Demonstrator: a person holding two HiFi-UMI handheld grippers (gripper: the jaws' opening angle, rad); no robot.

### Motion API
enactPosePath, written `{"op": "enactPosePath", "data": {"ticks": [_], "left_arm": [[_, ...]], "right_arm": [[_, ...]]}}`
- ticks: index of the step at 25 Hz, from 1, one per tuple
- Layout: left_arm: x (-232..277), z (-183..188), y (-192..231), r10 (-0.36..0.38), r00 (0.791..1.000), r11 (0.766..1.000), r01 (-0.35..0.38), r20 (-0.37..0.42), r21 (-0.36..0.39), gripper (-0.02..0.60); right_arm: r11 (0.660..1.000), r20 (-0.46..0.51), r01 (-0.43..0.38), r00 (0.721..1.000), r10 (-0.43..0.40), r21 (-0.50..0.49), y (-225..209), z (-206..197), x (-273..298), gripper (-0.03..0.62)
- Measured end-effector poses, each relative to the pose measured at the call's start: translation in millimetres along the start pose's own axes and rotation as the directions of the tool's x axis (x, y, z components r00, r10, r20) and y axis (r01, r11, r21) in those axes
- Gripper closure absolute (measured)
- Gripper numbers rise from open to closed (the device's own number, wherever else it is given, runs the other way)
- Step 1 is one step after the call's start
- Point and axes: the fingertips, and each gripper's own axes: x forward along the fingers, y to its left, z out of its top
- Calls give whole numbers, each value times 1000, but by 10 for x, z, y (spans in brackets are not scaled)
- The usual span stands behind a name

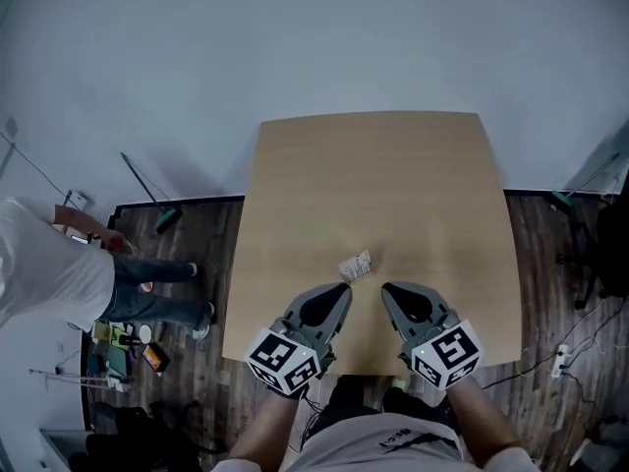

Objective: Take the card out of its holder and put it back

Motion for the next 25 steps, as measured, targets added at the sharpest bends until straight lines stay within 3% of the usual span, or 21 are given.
{"op": "enactPosePath", "data": {"ticks": [14,25], "left_arm": [[-262,478,-692,86,990,996,-86,112,-11,554],[-272,486,-904,124,981,992,-127,146,8,554]], "right_arm": [[994,93,-76,992,82,-75,264,595,-356,582],[988,102,-114,987,125,-107,310,715,-535,582]]}}
